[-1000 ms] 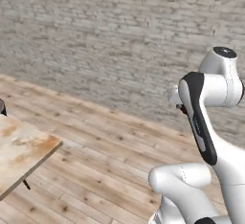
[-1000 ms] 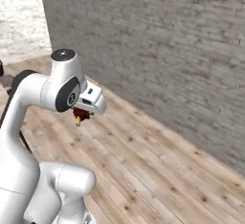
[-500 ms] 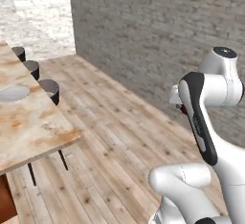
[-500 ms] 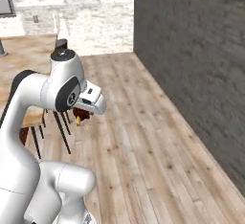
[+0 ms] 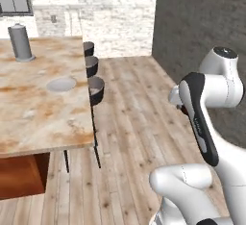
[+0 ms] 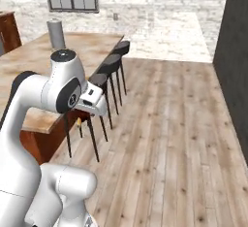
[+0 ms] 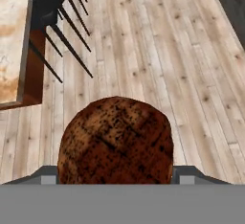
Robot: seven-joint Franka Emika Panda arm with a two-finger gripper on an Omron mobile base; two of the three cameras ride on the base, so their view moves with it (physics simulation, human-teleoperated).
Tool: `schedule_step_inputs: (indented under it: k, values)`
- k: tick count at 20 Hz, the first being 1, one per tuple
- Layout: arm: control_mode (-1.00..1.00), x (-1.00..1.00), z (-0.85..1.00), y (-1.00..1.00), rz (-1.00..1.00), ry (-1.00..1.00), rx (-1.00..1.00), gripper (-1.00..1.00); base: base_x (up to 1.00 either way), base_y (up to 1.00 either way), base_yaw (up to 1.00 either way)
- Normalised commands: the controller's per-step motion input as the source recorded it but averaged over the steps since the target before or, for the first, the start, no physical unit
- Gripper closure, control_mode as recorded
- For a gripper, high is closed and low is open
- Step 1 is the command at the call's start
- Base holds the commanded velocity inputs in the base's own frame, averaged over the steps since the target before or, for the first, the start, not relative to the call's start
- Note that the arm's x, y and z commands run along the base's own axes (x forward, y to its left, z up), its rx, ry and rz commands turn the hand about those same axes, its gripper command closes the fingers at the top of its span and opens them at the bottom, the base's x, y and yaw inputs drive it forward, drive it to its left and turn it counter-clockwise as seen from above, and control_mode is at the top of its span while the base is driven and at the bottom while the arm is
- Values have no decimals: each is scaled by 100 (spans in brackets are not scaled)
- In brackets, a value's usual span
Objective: Take the steak from the fridge and place it on the digital scale on the counter by the fridge. Wait a few seconds for a reading, then move it to the plate on the dining counter.
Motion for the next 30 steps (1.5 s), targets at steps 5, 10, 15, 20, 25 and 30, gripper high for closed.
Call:
schedule_step_inputs:
  k: [5,10,15,20,25,30]
  values:
    - [100,0,0,0,0,0,0,100,71,-61,65]
    - [100,0,0,0,0,0,0,100,64,-66,64]
    - [100,0,0,0,0,0,0,100,52,-70,63]
    - [100,0,0,0,0,0,0,100,41,-72,65]
    - [100,0,0,0,0,0,0,100,34,-73,66]
    - [100,0,0,0,0,0,0,100,8,-86,64]
